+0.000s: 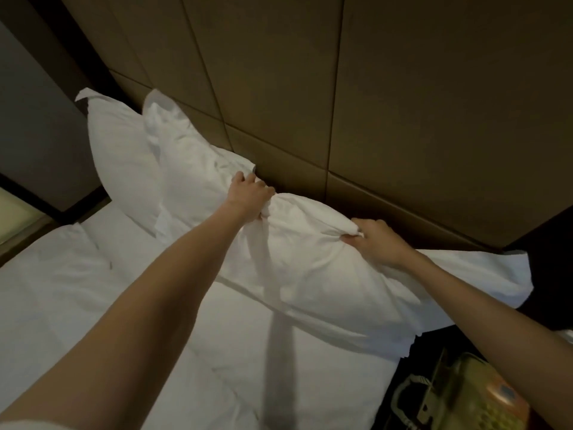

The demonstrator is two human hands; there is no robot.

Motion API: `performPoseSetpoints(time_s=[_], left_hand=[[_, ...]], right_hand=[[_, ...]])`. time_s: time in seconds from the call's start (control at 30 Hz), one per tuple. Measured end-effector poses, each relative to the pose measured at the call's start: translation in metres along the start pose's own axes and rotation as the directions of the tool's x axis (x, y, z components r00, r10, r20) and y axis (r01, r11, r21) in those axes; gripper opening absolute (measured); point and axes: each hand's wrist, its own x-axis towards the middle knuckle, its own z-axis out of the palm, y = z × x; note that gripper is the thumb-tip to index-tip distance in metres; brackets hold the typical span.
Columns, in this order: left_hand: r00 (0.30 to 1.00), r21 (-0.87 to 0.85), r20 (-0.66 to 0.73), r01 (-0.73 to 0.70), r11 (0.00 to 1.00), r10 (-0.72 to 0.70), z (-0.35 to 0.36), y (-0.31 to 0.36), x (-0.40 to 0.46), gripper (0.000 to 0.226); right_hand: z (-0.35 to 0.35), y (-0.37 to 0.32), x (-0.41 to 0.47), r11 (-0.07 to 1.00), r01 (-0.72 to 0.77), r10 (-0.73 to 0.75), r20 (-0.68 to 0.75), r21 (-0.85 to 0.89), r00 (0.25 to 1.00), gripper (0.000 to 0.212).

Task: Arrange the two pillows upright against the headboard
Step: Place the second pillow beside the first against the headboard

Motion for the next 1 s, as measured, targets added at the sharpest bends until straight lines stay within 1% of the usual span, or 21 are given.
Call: performPoseSetpoints(time_s=[0.03, 0.1, 0.17, 0.23, 0.3, 0.37, 0.4, 0.47, 0.5, 0.53, 0.6, 0.67, 0.73, 0.83, 0.93, 1.0], left_hand=[[1.000, -0.023, -0.013, 0.008, 1.000, -0.009, 0.000, -0.005, -0.002, 0.051], [0.999, -0.068, -0.025, -0.034, 0.997, 0.032, -0.007, -0.018, -0.008, 0.044], [0.994, -0.175, -0.009, -0.109, 0.979, 0.109, -0.017, -0.033, -0.016, 0.040], [0.990, -0.297, -0.019, -0.142, 0.944, 0.143, -0.029, -0.043, -0.020, 0.039], [0.987, -0.365, -0.081, -0.161, 0.917, 0.141, -0.037, -0.041, -0.026, 0.033], [0.977, -0.369, -0.158, -0.192, 0.909, 0.142, -0.042, -0.031, -0.027, 0.026], [0.972, -0.355, -0.193, -0.195, 0.914, 0.132, -0.043, -0.022, -0.025, 0.026], [0.969, -0.366, -0.242, -0.140, 0.920, 0.051, -0.040, -0.001, -0.020, 0.030], [0.969, -0.394, -0.245, -0.101, 0.914, 0.001, -0.037, 0.012, -0.018, 0.031], [0.971, -0.419, -0.239, -0.076, 0.905, -0.029, -0.034, 0.024, -0.017, 0.031], [0.977, -0.452, -0.213, -0.073, 0.889, -0.029, -0.025, 0.046, -0.015, 0.034], [0.978, -0.524, -0.201, -0.054, 0.850, -0.061, -0.017, 0.056, -0.017, 0.043], [0.958, -0.638, -0.224, -0.005, 0.770, -0.179, -0.013, 0.055, -0.022, 0.047], [0.908, -0.774, -0.231, 0.047, 0.632, -0.350, -0.007, 0.046, -0.036, 0.042], [0.877, -0.851, -0.194, 0.073, 0.520, -0.440, 0.003, 0.036, -0.059, 0.032], [0.871, -0.884, -0.126, 0.118, 0.452, -0.474, 0.012, 0.030, -0.076, 0.030]], right_hand=[[-0.005, -0.006, -0.002, 0.998, 0.006, -0.006, 0.002, 0.066, 1.000, 0.019], [-0.017, -0.020, -0.010, 0.990, 0.038, -0.040, 0.013, 0.138, 0.999, 0.017], [-0.028, -0.033, -0.020, 0.985, 0.073, -0.074, 0.002, 0.158, 0.997, 0.015], [-0.041, -0.041, -0.028, 0.985, 0.084, -0.083, -0.015, 0.149, 0.996, 0.016], [-0.054, -0.045, -0.037, 0.989, 0.070, -0.066, -0.037, 0.127, 0.997, 0.017], [-0.065, -0.042, -0.045, 0.990, 0.057, -0.046, -0.092, 0.127, 0.995, 0.018], [-0.068, -0.037, -0.049, 0.990, 0.046, -0.029, -0.130, 0.133, 0.991, 0.019], [-0.069, -0.023, -0.054, 0.992, -0.021, 0.043, -0.175, 0.127, 0.984, 0.018], [-0.067, -0.015, -0.056, 0.994, -0.076, 0.088, -0.167, 0.076, 0.982, 0.017], [-0.063, -0.006, -0.057, 0.992, -0.125, 0.122, -0.145, -0.016, 0.982, 0.020], [-0.052, 0.008, -0.059, 0.962, -0.179, 0.163, -0.089, -0.208, 0.982, 0.036], [-0.040, 0.012, -0.060, 0.937, -0.184, 0.157, -0.111, -0.296, 0.981, 0.055], [-0.031, 0.010, -0.057, 0.938, -0.168, 0.116, -0.181, -0.304, 0.977, 0.064], [-0.017, 0.000, -0.047, 0.926, -0.117, 0.013, -0.279, -0.360, 0.960, 0.060], [-0.002, -0.017, -0.033, 0.904, -0.026, -0.120, -0.310, -0.427, 0.943, 0.055], [0.010, -0.032, -0.019, 0.887, 0.035, -0.188, -0.290, -0.461, 0.938, 0.052]])
